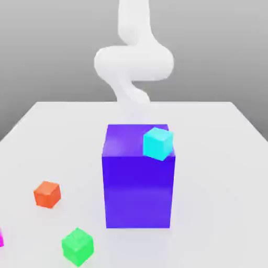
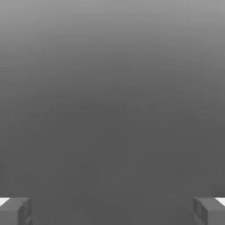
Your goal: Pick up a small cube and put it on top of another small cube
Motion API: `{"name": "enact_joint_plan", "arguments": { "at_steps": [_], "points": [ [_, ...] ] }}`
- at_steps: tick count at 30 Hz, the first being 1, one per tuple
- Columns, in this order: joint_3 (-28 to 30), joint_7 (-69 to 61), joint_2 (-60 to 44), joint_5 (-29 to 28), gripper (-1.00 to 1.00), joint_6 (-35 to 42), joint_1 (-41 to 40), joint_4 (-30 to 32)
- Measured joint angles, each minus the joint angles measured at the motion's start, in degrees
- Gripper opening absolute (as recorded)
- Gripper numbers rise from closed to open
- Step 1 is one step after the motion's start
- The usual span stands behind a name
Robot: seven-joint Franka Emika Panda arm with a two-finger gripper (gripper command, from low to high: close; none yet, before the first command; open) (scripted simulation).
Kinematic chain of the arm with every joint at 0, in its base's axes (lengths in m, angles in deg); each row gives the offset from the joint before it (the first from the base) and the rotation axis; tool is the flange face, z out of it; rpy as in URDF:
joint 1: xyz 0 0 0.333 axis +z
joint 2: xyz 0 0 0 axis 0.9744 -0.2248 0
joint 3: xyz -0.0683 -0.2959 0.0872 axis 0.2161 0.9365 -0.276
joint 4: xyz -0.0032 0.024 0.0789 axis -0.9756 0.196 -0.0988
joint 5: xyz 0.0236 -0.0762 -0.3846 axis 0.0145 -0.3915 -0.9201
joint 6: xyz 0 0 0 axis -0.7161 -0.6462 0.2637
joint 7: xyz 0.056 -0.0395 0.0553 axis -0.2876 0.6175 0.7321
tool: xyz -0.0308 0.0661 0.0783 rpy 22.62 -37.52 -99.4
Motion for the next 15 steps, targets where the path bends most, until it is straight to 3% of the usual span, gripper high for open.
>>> {"name": "enact_joint_plan", "arguments": {
  "at_steps": [15],
  "points": [
    [7.75,9.18,-31.43,0.33,0.0,-8.62,-10.14,-1.77]
  ]
}}
